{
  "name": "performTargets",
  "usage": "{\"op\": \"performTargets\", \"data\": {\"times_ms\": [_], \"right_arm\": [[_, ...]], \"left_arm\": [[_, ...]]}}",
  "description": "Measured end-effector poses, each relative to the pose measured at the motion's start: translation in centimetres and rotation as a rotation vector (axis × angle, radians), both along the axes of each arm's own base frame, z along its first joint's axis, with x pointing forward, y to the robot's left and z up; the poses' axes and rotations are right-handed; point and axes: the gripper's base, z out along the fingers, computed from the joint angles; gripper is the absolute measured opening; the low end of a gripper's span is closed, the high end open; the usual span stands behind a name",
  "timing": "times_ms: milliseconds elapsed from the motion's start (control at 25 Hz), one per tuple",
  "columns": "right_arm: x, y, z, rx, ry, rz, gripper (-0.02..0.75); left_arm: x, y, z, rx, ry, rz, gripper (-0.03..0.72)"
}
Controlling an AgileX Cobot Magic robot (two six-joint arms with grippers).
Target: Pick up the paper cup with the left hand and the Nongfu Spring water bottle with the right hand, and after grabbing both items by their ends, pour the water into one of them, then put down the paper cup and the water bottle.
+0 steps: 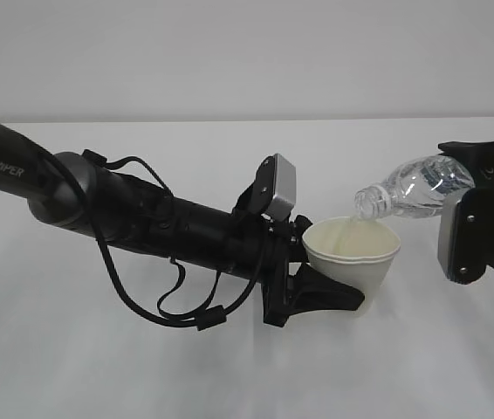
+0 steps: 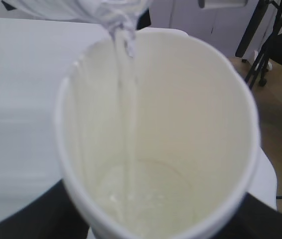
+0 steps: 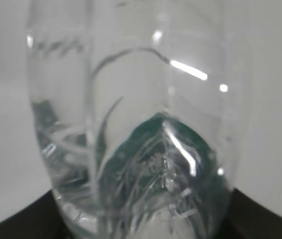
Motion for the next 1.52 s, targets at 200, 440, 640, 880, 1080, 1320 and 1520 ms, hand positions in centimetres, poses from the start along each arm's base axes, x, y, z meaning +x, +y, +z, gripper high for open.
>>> {"op": "performTargets", "data": {"times_ms": [200,440,640,880,1080,1320,1520], "right_arm": [[0.00,0.00,0.00,-0.001,0.000,0.000,0.398],[0.00,0.00,0.00,-0.002,-0.001,0.001,0.398],[0.02,0.00,0.02,-0.003,-0.001,0.001,0.398],[0.05,0.00,0.05,-0.004,-0.003,0.001,0.399],[0.04,0.03,0.05,-0.009,-0.004,0.005,0.398],[0.05,0.05,0.06,-0.011,-0.005,0.009,0.399],[0.05,0.05,0.06,-0.011,-0.005,0.009,0.399]], "left_arm": [[0.00,0.00,0.00,0.000,0.000,0.000,0.427],[0.00,0.00,0.00,0.000,0.000,0.000,0.427],[0.00,0.00,0.00,0.000,0.001,0.000,0.427],[-0.01,0.00,-0.01,0.001,0.000,-0.001,0.427],[-0.01,0.00,-0.01,0.001,0.000,-0.001,0.427],[0.00,0.01,-0.02,0.002,0.001,0.000,0.427],[0.00,0.01,-0.02,0.002,0.001,0.000,0.427]]}}
